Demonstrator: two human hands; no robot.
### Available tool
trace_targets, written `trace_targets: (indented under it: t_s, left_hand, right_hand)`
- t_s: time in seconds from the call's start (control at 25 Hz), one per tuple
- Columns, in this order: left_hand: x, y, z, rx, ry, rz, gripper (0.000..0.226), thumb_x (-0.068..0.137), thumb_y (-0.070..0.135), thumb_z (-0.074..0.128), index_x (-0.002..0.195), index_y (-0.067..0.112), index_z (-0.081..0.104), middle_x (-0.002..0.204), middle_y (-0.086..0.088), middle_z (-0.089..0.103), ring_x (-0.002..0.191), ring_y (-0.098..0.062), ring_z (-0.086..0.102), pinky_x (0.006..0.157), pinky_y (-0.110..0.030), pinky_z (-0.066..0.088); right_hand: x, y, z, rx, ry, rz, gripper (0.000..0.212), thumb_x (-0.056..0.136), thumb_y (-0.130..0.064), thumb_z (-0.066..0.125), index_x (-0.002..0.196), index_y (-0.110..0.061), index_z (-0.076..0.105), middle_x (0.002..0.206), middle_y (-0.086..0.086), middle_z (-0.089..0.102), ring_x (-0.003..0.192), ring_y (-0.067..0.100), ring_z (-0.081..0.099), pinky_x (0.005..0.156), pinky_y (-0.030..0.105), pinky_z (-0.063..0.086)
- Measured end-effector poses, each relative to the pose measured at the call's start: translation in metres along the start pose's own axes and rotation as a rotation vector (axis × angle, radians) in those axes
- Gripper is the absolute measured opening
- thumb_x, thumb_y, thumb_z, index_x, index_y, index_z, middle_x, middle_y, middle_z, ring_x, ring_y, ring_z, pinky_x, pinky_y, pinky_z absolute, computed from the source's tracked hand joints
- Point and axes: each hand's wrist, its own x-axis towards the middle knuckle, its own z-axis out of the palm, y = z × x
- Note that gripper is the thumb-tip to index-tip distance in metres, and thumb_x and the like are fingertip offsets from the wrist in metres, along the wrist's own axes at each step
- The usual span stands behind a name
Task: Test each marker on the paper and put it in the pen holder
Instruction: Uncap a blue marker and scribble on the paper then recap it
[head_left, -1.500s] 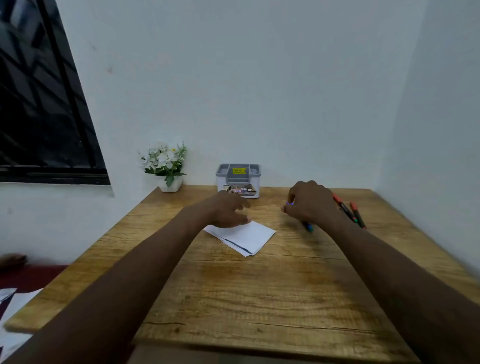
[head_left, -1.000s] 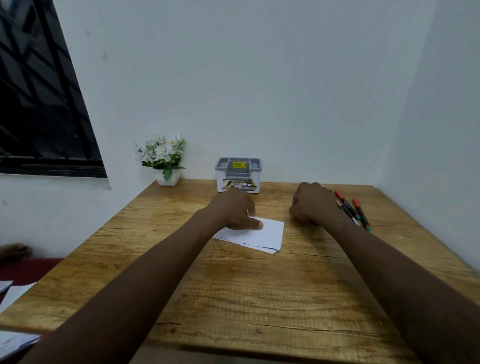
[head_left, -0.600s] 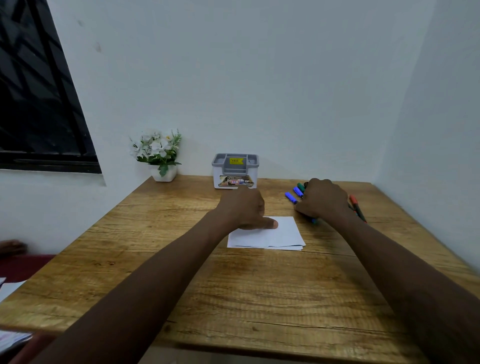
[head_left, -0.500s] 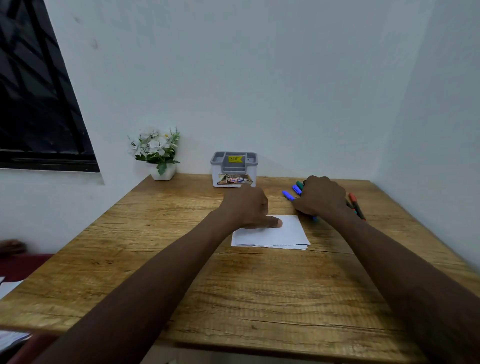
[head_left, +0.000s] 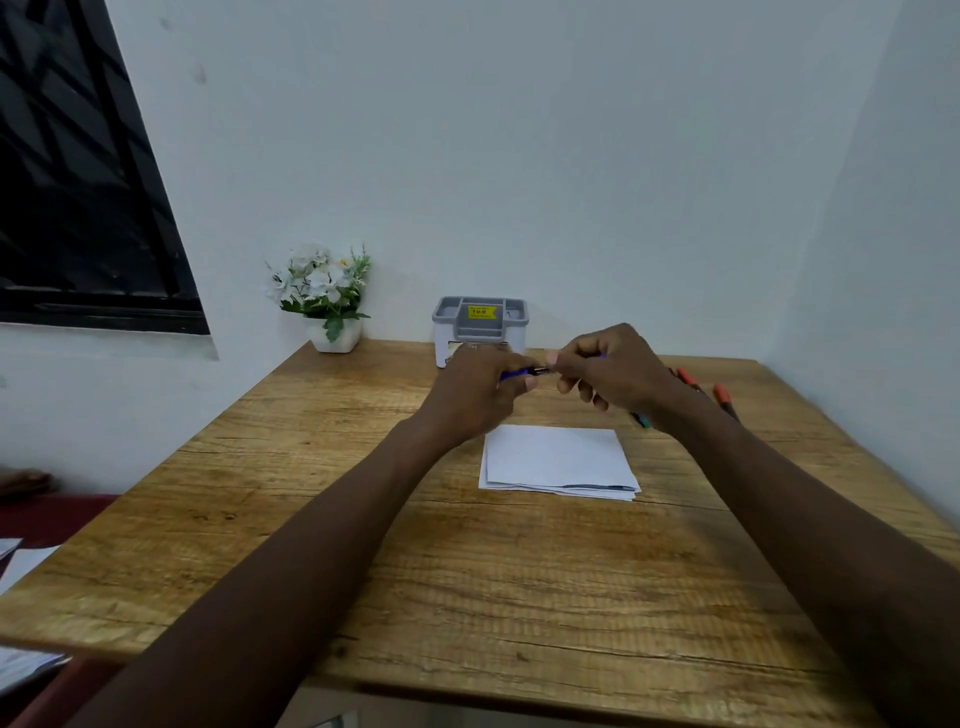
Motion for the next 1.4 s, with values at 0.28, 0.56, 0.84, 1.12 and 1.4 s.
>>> trace_targets:
  t_s: [0.28,0.56,0.84,1.12,1.4]
  left_hand:
    - [-0.009,0.017,0.005,-0.110,-0.045,0.155,0.018,0.097,0.020,0.066,0.084,0.010,0.073,0.073,0.000,0.074,0.060,-0.001,0.062,0.061,-0.020,0.046]
    - [-0.009,0.016,-0.016,-0.349,-0.364,-0.005,0.037,0.104,0.011,0.052,0.069,0.020,0.059,0.058,0.011,0.056,0.050,0.000,0.050,0.055,-0.014,0.040]
    - [-0.018,-0.022,-0.050,-0.677,-0.469,-0.249,0.035,0.107,0.021,0.048,0.075,0.015,0.061,0.065,-0.004,0.043,0.055,-0.010,0.033,0.054,-0.026,0.030]
    - [-0.013,-0.025,-0.043,-0.234,-0.601,-0.203,0.025,0.085,0.031,0.080,0.109,0.030,0.076,0.083,0.009,0.067,0.073,-0.006,0.055,0.071,-0.027,0.041]
    - [-0.007,-0.030,-0.041,-0.141,-0.705,-0.122,0.033,0.081,0.040,0.081,0.113,0.041,0.072,0.063,0.031,0.061,0.062,0.006,0.052,0.066,-0.024,0.038]
  right_hand:
    - [-0.007,-0.009,0.020,0.273,-0.026,0.251,0.057,0.096,-0.061,0.061,0.075,-0.009,0.068,0.060,0.008,0.065,0.044,0.014,0.054,0.041,0.021,0.035]
    - [-0.009,-0.013,0.021,0.489,-0.228,0.308,0.034,0.107,-0.030,0.054,0.085,-0.006,0.066,0.063,0.010,0.066,0.047,0.015,0.062,0.045,0.022,0.052]
    - [-0.005,0.012,-0.008,0.733,-0.186,0.305,0.036,0.101,-0.032,0.061,0.098,-0.001,0.079,0.074,0.013,0.075,0.058,0.014,0.074,0.055,0.022,0.062]
    - [-0.012,0.013,0.016,0.529,-0.403,0.199,0.027,0.080,-0.009,0.077,0.103,0.005,0.074,0.083,0.016,0.075,0.069,0.018,0.073,0.063,0.025,0.063]
    - [-0.017,0.004,0.043,0.336,-0.431,0.017,0.010,0.093,0.003,0.066,0.086,0.000,0.072,0.070,0.015,0.070,0.050,0.019,0.063,0.047,0.025,0.054]
